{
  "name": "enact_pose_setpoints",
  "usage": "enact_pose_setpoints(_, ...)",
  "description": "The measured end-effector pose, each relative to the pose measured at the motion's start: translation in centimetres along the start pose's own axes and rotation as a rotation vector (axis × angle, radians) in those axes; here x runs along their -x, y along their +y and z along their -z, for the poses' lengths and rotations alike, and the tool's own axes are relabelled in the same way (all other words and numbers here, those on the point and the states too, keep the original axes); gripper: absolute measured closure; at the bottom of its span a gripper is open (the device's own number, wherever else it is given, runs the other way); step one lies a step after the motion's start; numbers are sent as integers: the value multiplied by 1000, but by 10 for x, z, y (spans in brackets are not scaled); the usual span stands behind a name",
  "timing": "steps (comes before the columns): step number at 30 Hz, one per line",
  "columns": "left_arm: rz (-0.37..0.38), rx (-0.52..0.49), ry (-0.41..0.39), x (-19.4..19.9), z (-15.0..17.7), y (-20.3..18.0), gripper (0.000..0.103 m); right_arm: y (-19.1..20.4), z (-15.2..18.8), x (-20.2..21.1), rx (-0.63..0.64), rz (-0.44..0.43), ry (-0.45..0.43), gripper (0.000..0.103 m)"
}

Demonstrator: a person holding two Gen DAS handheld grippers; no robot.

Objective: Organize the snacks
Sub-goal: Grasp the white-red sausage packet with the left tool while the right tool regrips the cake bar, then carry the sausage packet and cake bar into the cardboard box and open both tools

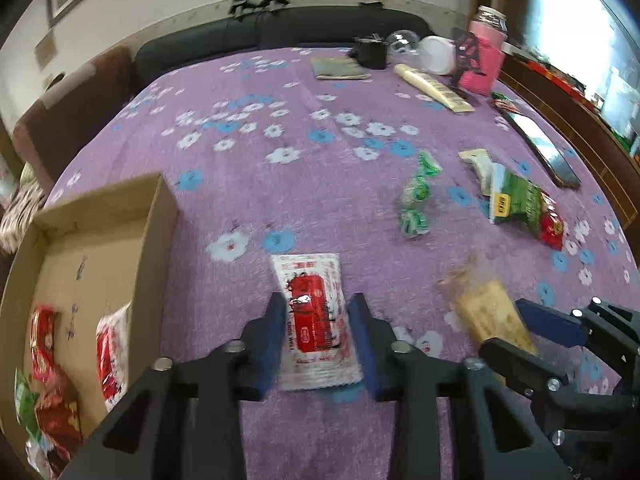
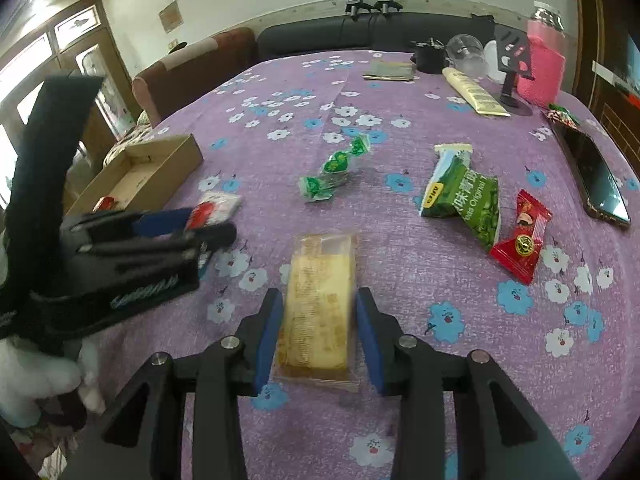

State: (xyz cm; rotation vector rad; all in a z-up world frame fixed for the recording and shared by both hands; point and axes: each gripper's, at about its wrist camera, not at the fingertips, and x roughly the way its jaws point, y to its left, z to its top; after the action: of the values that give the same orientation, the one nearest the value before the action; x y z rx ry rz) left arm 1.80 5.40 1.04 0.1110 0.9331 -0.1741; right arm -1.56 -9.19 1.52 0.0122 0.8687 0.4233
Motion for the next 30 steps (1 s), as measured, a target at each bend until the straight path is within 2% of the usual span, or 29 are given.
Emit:
enact_pose_setpoints(3,27,-16,3,5,6,-1,74,-1,1,1,-4,-4,-4,73)
enact_pose_setpoints(5,62,-7,-4,14,11,1,74,-5,1,5,-26,-13,-22,86)
enact_pose_setpoints(6,74,-2,-12,20,13,1,74,-7,1,7,-37,-18,-34,89)
enact_pose_setpoints(7,90,8,-24,27,16,4,74,-10,0,10,-49,-25,-44,98)
enact_pose_setpoints(8,101,17,-33,33,17,5,74,-11,-1,10,-56,-29,-46,103)
enact_pose_setpoints(12,162,70,-81,63,26,22,74,-12,-1,8,-60,-60,-41,102)
enact_pose_setpoints(13,168,79,-90,68,28,26,74,-11,-1,9,-60,-78,-49,97)
enact_pose_setpoints(14,178,95,-103,76,31,31,74,-10,-1,8,-56,-80,-46,77)
enact_pose_setpoints(16,200,131,-124,89,38,43,74,-5,-2,4,-39,-56,-24,52)
enact_pose_setpoints(20,201,180,-155,109,51,67,74,7,-4,-3,3,13,11,54)
enact_pose_setpoints(21,197,192,-164,113,55,74,74,14,-5,-4,34,59,16,57)
enact_pose_setpoints(22,191,210,-174,118,59,82,74,19,-4,-6,55,100,24,67)
enact_pose_setpoints(24,186,239,-187,124,65,96,74,29,-4,-8,89,152,31,71)
enact_pose_setpoints(30,145,318,-221,146,89,148,74,34,-2,-4,37,121,42,71)
